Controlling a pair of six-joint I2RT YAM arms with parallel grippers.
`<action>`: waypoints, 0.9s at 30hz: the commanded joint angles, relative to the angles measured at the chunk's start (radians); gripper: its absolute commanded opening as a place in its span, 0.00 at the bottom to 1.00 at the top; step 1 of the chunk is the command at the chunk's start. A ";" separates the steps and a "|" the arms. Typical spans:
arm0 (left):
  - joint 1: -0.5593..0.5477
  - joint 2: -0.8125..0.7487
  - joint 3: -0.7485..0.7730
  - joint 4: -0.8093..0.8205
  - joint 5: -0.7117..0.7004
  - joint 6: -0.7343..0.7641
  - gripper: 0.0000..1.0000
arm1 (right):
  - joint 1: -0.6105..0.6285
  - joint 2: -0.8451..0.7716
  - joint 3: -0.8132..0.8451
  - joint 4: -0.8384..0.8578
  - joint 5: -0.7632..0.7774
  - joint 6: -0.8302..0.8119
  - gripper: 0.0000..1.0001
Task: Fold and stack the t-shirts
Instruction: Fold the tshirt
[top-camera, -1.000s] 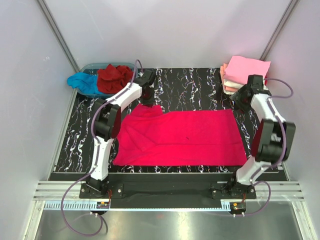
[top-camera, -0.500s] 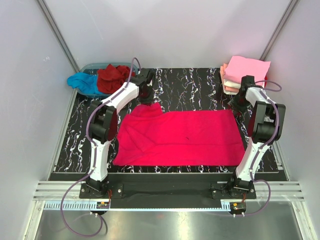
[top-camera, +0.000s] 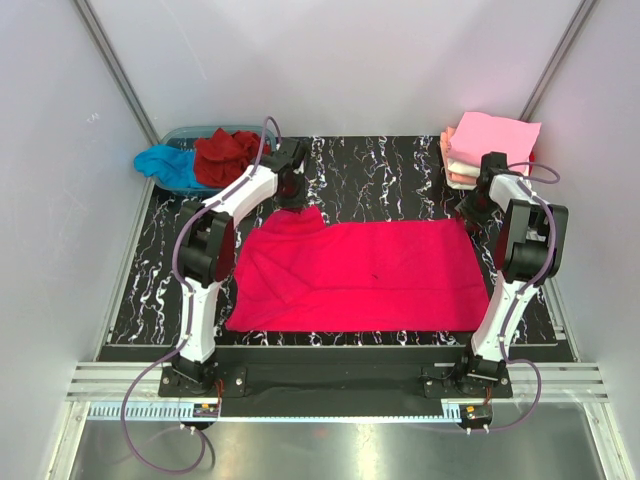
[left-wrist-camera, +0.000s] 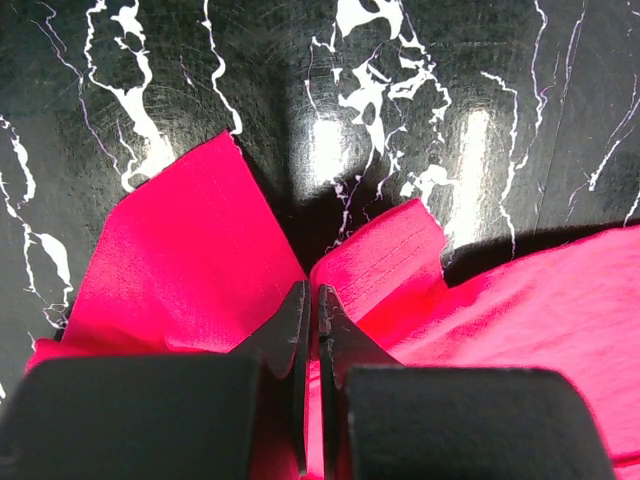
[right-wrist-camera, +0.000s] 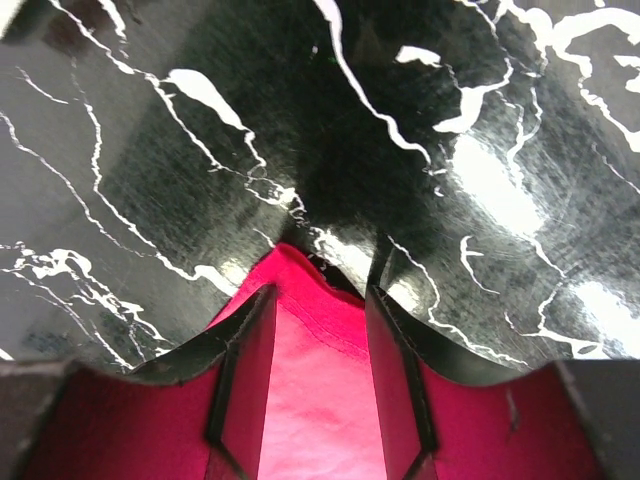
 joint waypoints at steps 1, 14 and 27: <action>0.005 -0.051 -0.013 0.023 0.016 0.000 0.00 | -0.002 0.023 0.034 0.035 -0.022 -0.009 0.48; 0.005 -0.059 -0.016 0.017 0.016 -0.002 0.00 | 0.012 0.040 0.024 0.069 -0.075 -0.033 0.13; 0.003 -0.193 -0.007 -0.108 -0.044 0.011 0.00 | 0.012 -0.115 0.016 0.012 -0.075 -0.056 0.00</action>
